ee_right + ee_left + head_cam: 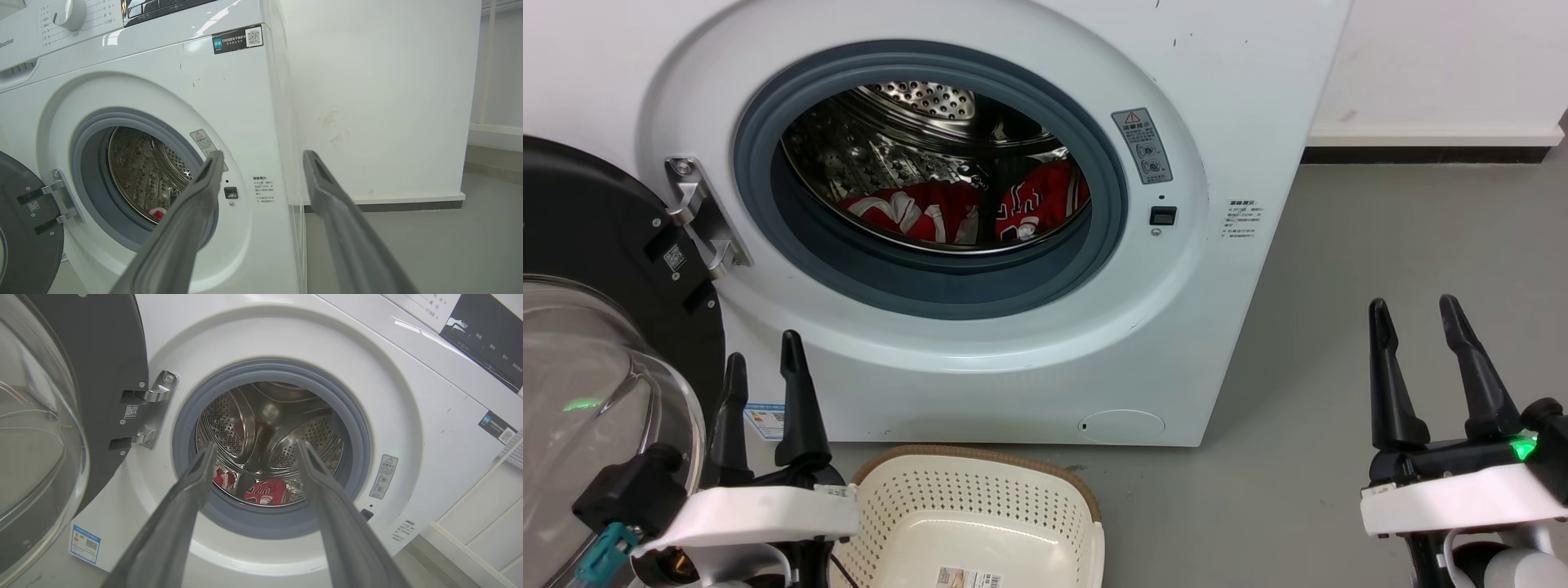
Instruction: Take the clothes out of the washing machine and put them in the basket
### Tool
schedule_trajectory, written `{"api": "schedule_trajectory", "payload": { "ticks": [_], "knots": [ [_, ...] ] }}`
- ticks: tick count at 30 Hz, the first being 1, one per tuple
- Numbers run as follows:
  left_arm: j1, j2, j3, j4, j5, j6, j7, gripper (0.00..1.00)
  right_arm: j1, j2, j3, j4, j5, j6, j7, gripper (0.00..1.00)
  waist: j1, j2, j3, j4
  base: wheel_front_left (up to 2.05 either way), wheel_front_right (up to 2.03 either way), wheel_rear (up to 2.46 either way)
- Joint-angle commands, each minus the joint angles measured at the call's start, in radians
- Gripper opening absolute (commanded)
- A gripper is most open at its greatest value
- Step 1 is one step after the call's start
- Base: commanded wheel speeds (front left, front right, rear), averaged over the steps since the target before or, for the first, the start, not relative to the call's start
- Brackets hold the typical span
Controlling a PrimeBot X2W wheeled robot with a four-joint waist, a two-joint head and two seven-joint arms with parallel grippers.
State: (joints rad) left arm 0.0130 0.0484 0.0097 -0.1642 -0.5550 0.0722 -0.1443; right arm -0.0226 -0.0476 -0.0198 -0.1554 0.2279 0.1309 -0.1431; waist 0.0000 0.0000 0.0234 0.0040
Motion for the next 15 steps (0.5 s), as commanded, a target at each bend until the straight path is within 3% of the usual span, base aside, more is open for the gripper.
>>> {"api": "schedule_trajectory", "payload": {
  "ticks": [1,7,15],
  "knots": [
    [-0.003,0.002,-0.006,-0.009,0.030,0.003,-0.010,1.00,-0.002,-0.004,0.004,-0.016,-0.032,0.000,-0.011,1.00,0.0001,0.0000,0.000,0.000,0.00,0.00,0.00],
    [0.009,0.002,-0.041,0.001,0.137,-0.003,-0.025,1.00,0.013,-0.004,-0.017,-0.001,-0.067,0.000,-0.027,1.00,0.0001,0.0000,0.001,0.001,0.00,0.00,0.00],
    [0.021,0.011,-0.077,-0.001,0.241,0.024,-0.044,1.00,0.029,-0.004,-0.003,0.009,-0.156,0.000,-0.045,1.00,0.0000,0.0000,0.001,0.000,0.00,0.00,0.00]
  ]
}}
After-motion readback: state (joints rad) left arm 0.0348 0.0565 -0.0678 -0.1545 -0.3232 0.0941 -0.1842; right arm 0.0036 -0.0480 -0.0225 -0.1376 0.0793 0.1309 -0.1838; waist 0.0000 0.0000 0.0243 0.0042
